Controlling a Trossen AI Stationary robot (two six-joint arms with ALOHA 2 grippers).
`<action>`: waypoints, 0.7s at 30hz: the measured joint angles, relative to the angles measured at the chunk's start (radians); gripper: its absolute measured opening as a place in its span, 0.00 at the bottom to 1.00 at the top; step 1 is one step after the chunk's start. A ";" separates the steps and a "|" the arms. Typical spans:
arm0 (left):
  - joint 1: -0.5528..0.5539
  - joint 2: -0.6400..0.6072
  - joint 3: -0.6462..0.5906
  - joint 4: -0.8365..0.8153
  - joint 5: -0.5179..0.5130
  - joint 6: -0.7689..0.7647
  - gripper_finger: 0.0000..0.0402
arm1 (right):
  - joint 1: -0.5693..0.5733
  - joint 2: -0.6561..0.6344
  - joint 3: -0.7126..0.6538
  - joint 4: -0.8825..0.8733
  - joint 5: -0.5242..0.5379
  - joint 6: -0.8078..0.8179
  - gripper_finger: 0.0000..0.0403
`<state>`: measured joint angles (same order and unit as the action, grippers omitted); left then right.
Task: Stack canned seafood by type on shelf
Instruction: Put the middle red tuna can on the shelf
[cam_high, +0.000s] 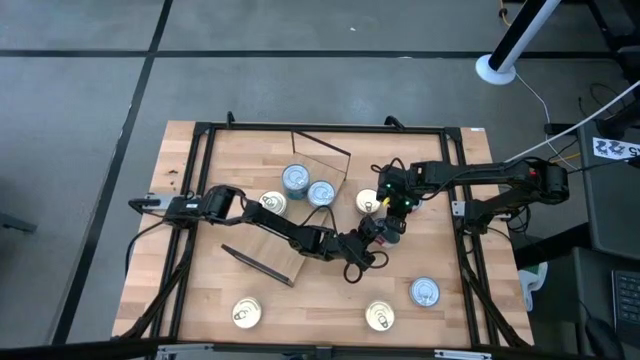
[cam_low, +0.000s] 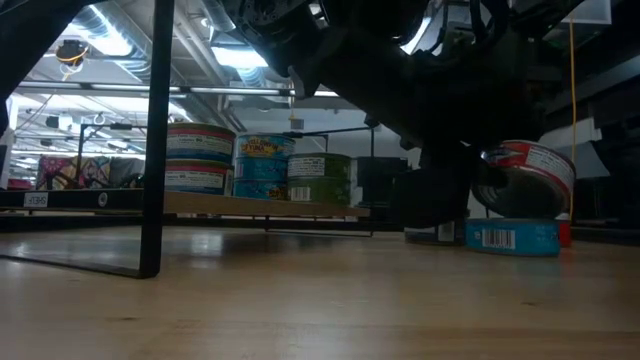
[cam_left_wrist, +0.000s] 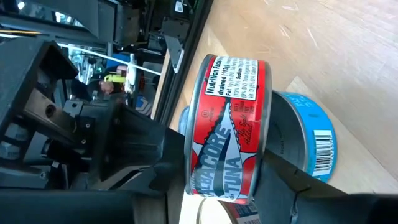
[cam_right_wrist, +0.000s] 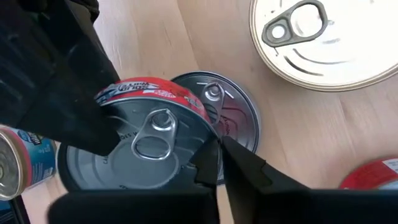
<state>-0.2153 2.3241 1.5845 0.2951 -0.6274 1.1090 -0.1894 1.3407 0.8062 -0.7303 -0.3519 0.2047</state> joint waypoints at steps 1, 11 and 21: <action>0.000 0.000 0.000 0.000 -0.001 0.000 0.35 | 0.000 0.000 0.000 0.000 0.000 0.000 0.09; -0.035 -0.018 0.000 -0.011 -0.056 -0.003 0.36 | 0.000 -0.004 0.002 0.001 0.050 -0.006 0.28; -0.064 -0.033 0.000 -0.015 -0.164 0.007 0.36 | -0.001 -0.072 0.002 0.004 0.047 -0.011 0.28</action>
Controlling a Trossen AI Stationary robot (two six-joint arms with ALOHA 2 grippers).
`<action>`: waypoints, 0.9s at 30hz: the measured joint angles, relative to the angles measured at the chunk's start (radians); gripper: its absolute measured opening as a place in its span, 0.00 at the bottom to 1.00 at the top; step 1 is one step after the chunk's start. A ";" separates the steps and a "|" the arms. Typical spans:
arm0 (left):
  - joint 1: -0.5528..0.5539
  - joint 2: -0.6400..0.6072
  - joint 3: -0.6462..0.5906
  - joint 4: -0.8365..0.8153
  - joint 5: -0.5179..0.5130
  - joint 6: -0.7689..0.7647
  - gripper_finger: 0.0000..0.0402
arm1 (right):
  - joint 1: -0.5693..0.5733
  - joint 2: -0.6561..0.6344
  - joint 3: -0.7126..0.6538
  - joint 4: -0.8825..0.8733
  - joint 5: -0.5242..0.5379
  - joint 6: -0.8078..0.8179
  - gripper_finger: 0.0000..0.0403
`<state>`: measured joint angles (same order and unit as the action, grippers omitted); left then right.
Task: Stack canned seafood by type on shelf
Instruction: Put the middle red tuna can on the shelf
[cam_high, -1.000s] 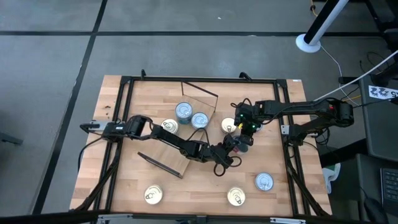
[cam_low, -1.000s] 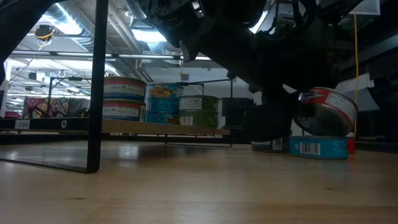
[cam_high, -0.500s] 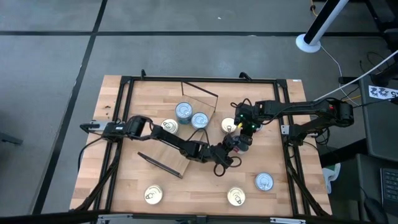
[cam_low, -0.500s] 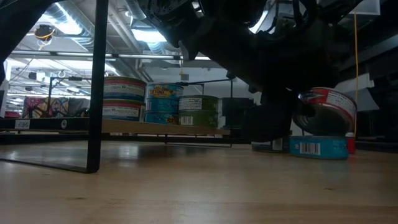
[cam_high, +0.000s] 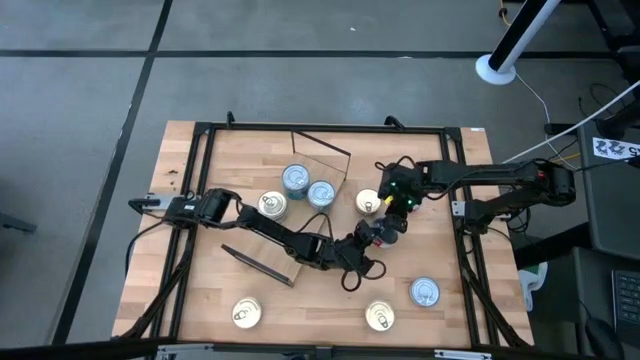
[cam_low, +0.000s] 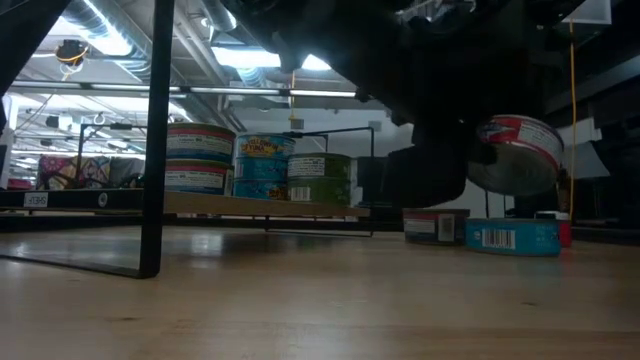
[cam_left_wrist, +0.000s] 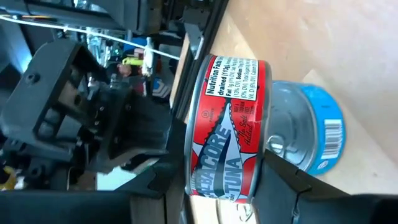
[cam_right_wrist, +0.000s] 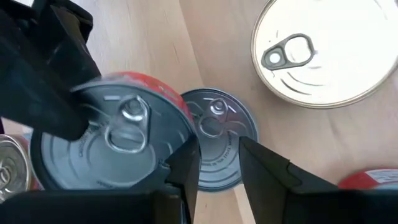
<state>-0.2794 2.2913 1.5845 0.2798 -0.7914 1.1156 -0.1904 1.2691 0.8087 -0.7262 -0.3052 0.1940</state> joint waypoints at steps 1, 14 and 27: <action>-0.002 -0.001 0.000 0.001 -0.007 0.003 0.36 | 0.000 -0.011 -0.001 -0.003 0.005 0.000 0.28; -0.009 -0.079 0.001 -0.006 -0.101 -0.063 0.36 | 0.000 -0.121 -0.003 -0.006 0.031 0.009 0.28; -0.029 -0.281 0.002 -0.478 -0.184 -0.324 0.37 | 0.000 -0.122 -0.003 0.034 0.064 0.010 0.28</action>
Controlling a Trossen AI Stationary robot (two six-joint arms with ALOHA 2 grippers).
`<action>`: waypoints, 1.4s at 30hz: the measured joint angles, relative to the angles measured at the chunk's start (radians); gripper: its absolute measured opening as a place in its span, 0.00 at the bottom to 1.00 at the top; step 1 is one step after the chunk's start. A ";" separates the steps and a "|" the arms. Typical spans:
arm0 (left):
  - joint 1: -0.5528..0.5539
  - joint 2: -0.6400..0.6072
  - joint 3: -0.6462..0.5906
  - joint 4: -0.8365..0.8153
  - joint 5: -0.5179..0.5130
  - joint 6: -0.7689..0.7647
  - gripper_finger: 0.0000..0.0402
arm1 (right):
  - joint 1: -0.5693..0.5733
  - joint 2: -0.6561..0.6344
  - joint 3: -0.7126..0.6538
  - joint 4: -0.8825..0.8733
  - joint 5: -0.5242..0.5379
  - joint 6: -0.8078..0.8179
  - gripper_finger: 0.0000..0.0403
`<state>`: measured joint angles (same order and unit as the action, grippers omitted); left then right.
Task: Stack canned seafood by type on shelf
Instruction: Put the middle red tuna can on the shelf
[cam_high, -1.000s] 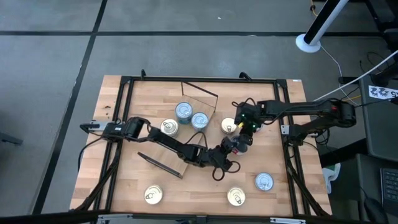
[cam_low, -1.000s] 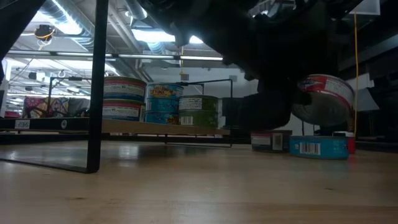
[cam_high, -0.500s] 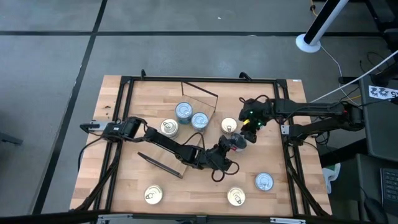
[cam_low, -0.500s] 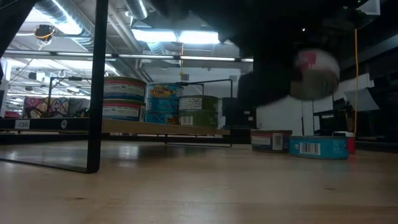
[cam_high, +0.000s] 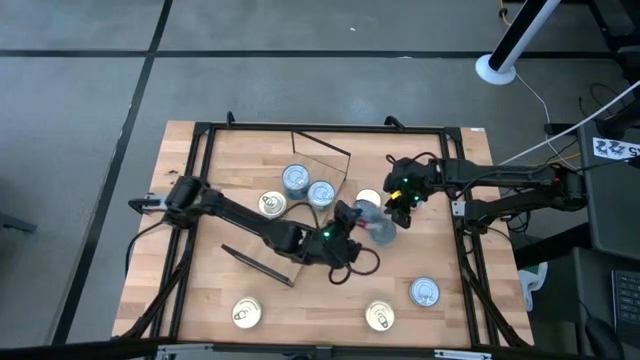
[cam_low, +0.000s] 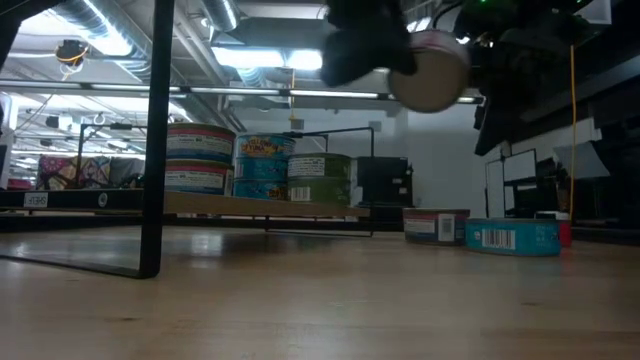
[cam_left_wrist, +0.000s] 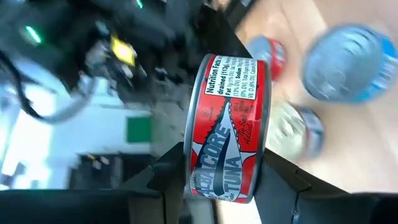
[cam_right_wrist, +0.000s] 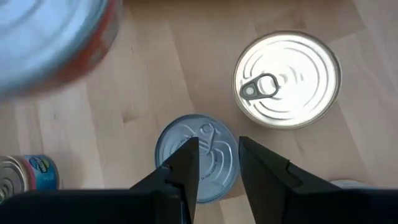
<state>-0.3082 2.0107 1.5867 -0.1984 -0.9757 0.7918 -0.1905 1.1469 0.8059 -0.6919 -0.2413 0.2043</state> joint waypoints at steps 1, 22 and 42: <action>-0.002 -0.011 0.000 -0.063 0.002 -0.058 0.37 | 0.000 0.000 0.000 0.008 0.000 0.000 0.28; -0.093 -0.091 -0.008 -0.789 0.077 -0.693 0.37 | 0.009 0.003 0.000 0.344 -0.005 0.003 0.28; -0.074 -0.090 -0.009 -0.869 0.237 -0.720 0.39 | 0.233 0.272 0.002 0.815 0.137 -0.036 0.28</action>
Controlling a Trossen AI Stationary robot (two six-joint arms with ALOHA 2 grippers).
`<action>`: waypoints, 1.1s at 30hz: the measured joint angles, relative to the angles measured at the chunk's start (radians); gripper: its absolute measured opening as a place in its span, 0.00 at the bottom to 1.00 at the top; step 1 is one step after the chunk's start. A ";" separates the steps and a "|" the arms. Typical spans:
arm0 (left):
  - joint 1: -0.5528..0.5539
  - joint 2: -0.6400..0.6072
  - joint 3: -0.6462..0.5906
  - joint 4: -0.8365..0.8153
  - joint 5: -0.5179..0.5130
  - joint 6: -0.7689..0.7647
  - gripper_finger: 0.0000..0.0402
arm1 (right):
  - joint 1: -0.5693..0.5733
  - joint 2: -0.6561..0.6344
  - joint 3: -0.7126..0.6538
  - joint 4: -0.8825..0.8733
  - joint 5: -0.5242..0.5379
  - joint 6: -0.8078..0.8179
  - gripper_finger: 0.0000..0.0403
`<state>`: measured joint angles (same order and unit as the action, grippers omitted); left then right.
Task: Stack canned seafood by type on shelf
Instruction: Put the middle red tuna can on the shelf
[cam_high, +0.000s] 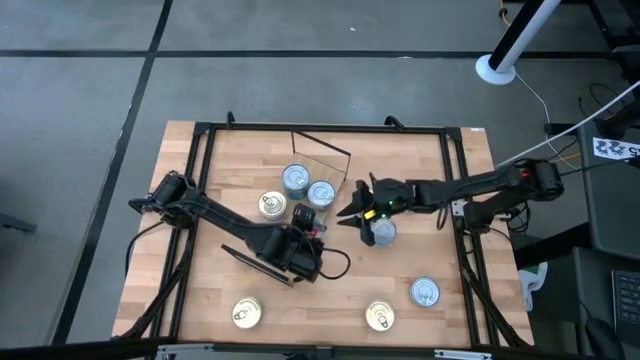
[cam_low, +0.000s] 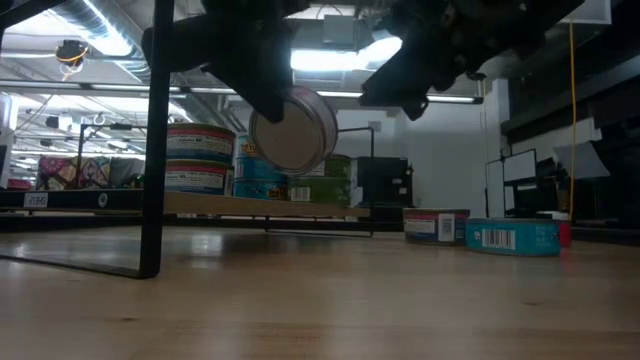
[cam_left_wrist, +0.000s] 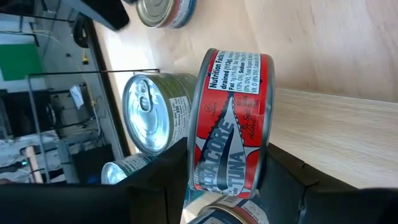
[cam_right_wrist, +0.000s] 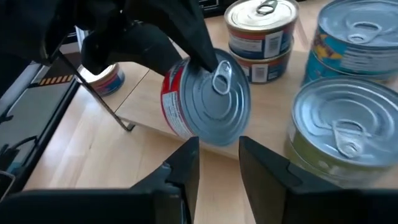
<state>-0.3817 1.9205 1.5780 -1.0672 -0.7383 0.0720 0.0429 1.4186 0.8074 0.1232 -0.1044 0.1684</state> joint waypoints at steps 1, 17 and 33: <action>0.003 0.000 0.000 0.000 0.007 0.002 0.39 | 0.006 0.013 0.000 0.016 0.006 -0.002 0.28; 0.063 0.001 0.000 -0.007 0.035 0.008 0.39 | 0.070 0.162 0.000 0.171 0.041 -0.021 0.28; 0.083 0.001 0.000 -0.024 0.037 0.007 0.40 | 0.096 0.207 -0.001 0.174 0.172 0.069 0.28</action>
<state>-0.2991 1.9213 1.5776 -1.0914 -0.7010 0.0788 0.1387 1.6254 0.8066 0.2971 0.0671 0.2378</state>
